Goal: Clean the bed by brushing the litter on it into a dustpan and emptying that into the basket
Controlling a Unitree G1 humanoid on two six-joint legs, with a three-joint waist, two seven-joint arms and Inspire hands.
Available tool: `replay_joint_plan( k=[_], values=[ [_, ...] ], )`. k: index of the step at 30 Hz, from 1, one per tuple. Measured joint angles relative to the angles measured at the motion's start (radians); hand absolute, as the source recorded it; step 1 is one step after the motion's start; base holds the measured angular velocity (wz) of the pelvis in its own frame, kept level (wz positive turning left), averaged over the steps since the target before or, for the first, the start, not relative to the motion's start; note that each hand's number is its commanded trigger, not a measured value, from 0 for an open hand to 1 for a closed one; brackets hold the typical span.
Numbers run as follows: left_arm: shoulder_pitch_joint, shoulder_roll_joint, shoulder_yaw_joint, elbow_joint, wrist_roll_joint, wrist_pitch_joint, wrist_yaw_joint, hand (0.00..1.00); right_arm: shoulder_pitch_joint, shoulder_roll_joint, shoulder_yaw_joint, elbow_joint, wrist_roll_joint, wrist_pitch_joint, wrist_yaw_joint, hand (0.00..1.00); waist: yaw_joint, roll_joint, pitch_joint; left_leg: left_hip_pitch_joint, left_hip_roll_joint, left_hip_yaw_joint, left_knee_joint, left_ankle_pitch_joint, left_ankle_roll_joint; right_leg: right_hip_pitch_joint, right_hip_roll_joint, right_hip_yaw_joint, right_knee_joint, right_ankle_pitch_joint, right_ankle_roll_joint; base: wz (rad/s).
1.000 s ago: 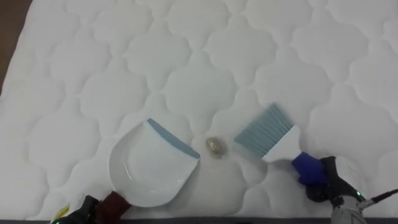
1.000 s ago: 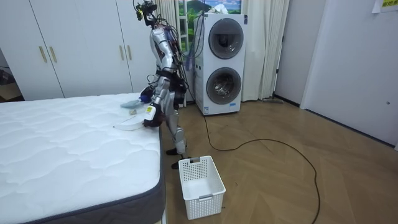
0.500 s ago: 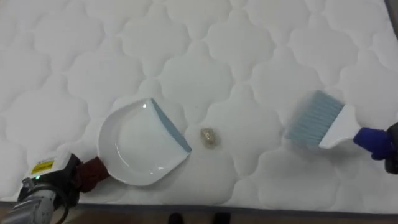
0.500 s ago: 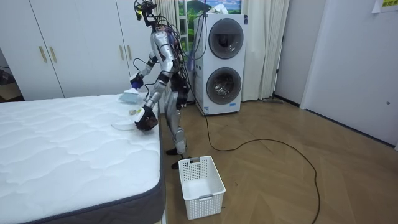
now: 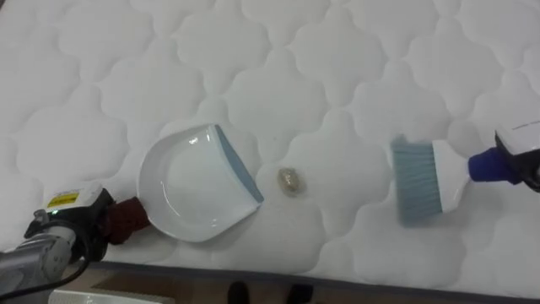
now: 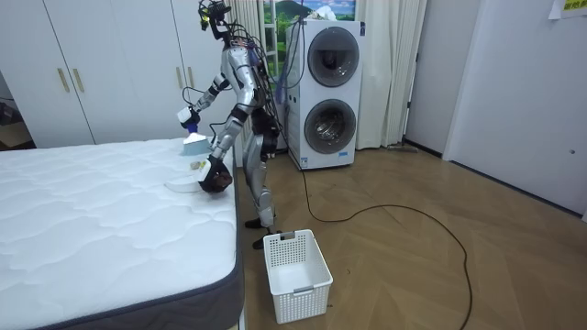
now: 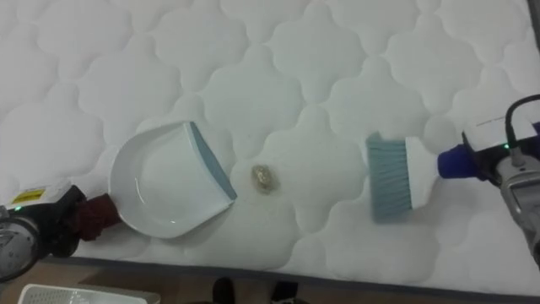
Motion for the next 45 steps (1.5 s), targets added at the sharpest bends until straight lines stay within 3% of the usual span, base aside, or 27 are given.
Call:
replay_joint_plan(
  k=[8,18,23,27,34,36,37,39,41,43,45],
  values=[
    [-0.012,0.000,0.001,0.005,-0.001,-0.021,-0.014,1.00,-0.023,-0.021,0.061,-0.019,-0.068,0.007,0.020,1.00,0.020,-0.003,0.0024,0.001,0.002,0.002,-0.001,0.000,0.000,0.001,0.002,0.001,0.001,0.001,0.000,0.00],
    [-0.022,-0.001,-0.003,0.000,-0.012,-0.037,-0.012,1.00,-0.018,-0.022,0.107,-0.007,-0.069,0.053,-0.009,1.00,0.032,0.014,0.0160,-0.020,0.011,-0.011,0.030,-0.019,0.000,0.001,0.004,-0.026,-0.002,0.005,-0.002,0.01],
    [-0.020,-0.002,-0.008,0.001,-0.012,-0.034,-0.014,1.00,-0.003,-0.018,0.107,-0.005,-0.070,0.068,-0.068,1.00,0.025,0.018,0.0160,-0.023,0.013,-0.014,0.030,-0.020,-0.002,0.003,0.007,-0.029,-0.004,0.005,-0.002,0.00],
    [-0.013,-0.010,-0.009,0.000,-0.011,-0.015,-0.011,1.00,0.013,0.026,0.095,-0.006,-0.042,0.115,-0.079,1.00,0.021,0.020,0.0150,-0.021,0.019,-0.017,0.033,-0.023,-0.007,0.013,0.019,-0.027,-0.021,0.010,-0.004,-0.01],
    [0.019,-0.022,-0.012,-0.017,-0.013,0.015,-0.008,1.00,0.027,0.033,0.070,-0.122,0.002,0.130,-0.085,1.00,-0.001,0.039,0.0098,-0.015,0.021,-0.018,0.040,-0.024,-0.009,0.018,0.023,-0.018,-0.019,0.012,-0.006,-0.04],
    [0.026,-0.033,-0.012,-0.019,-0.012,0.022,-0.013,1.00,0.046,0.073,0.017,-0.216,0.062,0.122,-0.103,1.00,-0.019,0.056,0.0010,-0.012,0.021,-0.021,0.040,-0.024,-0.009,0.022,0.023,-0.020,-0.019,0.012,-0.007,0.04],
    [0.027,-0.039,-0.012,-0.019,-0.012,0.023,-0.014,1.00,0.055,0.092,0.014,-0.236,0.066,0.121,-0.104,1.00,-0.020,0.060,-0.0017,-0.009,0.021,-0.021,0.039,-0.024,-0.009,0.023,0.023,-0.019,-0.018,0.012,-0.007,0.00],
    [0.039,-0.058,-0.020,-0.020,-0.011,0.024,-0.017,1.00,0.109,0.157,0.015,-0.318,0.070,0.105,-0.099,1.00,-0.016,0.084,-0.0156,0.001,0.017,-0.020,0.026,-0.023,-0.010,0.026,0.020,-0.017,-0.017,0.012,-0.006,-0.02],
    [0.053,-0.058,-0.030,-0.044,-0.013,0.024,-0.024,1.00,0.153,0.193,0.024,-0.359,0.074,0.083,-0.092,1.00,-0.013,0.095,-0.0218,0.005,0.016,-0.020,0.024,-0.022,-0.010,0.028,0.020,-0.017,-0.019,0.012,-0.006,0.00],
    [0.062,-0.057,-0.040,-0.057,-0.018,0.024,-0.032,1.00,0.177,0.231,0.048,-0.376,0.076,0.065,-0.081,1.00,-0.009,0.099,-0.0214,0.012,0.016,-0.020,0.023,-0.021,-0.011,0.036,0.020,-0.016,-0.019,0.012,-0.006,0.00],
    [0.063,-0.058,-0.045,-0.058,-0.022,0.024,-0.034,1.00,0.179,0.232,0.059,-0.396,0.092,0.047,-0.075,1.00,-0.009,0.099,-0.0211,0.011,0.016,-0.020,0.023,-0.021,-0.011,0.036,0.019,-0.017,-0.021,0.012,-0.006,0.00]
  ],
)
